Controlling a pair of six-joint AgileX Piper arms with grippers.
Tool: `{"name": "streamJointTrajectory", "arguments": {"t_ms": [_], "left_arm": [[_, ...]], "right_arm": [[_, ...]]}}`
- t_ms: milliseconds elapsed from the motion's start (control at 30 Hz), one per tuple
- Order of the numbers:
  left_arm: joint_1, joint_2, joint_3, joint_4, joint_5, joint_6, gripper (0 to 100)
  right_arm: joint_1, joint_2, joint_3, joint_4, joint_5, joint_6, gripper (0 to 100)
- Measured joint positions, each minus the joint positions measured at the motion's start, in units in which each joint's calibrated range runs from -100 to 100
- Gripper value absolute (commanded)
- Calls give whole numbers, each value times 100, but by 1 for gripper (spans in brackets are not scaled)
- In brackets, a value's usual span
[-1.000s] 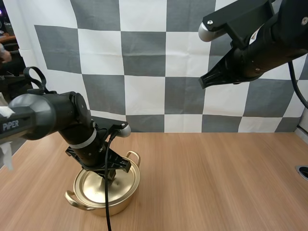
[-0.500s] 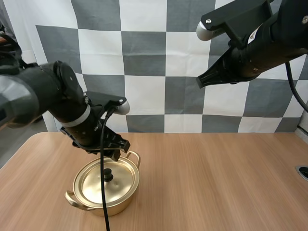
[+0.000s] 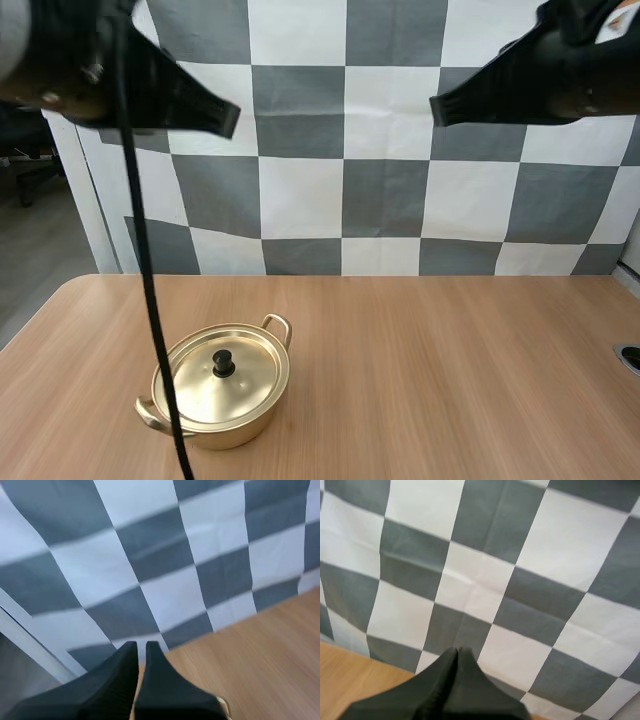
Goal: Open the pot, put the car inside, and close it
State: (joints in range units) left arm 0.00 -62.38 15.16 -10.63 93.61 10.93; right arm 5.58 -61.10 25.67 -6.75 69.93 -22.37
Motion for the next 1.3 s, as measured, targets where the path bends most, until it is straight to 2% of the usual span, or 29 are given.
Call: {"name": "streamJointTrajectory", "arguments": {"t_ms": [200, 333, 467, 733, 933, 1167, 1300], "left_arm": [[-2, -1149, -43, 14, -1198, -150, 0], [6, -1862, 423, 158, -2180, -207, 0], [23, -2536, 1152, 428, -3054, -432, 0], [55, -3692, 2747, 462, -5043, -607, 0], [55, -3762, 3935, 462, -6635, -607, 0], [46, -3762, 5368, 822, -8164, -565, 0], [46, -3762, 6166, 800, -8773, -652, 0]], "right_arm": [[0, -1162, 0, -14, -740, 293, 0], [-64, -1931, 0, -207, -844, 688, 0], [-253, -2561, 359, -569, -1469, 899, 0], [-405, -3446, 1812, -751, -3494, 997, 0], [-405, -3518, 2994, -1144, -5036, 997, 0], [-388, -3541, 4421, -1163, -6856, 997, 0], [-388, -3734, 5219, -1077, -7195, 997, 0]]}}
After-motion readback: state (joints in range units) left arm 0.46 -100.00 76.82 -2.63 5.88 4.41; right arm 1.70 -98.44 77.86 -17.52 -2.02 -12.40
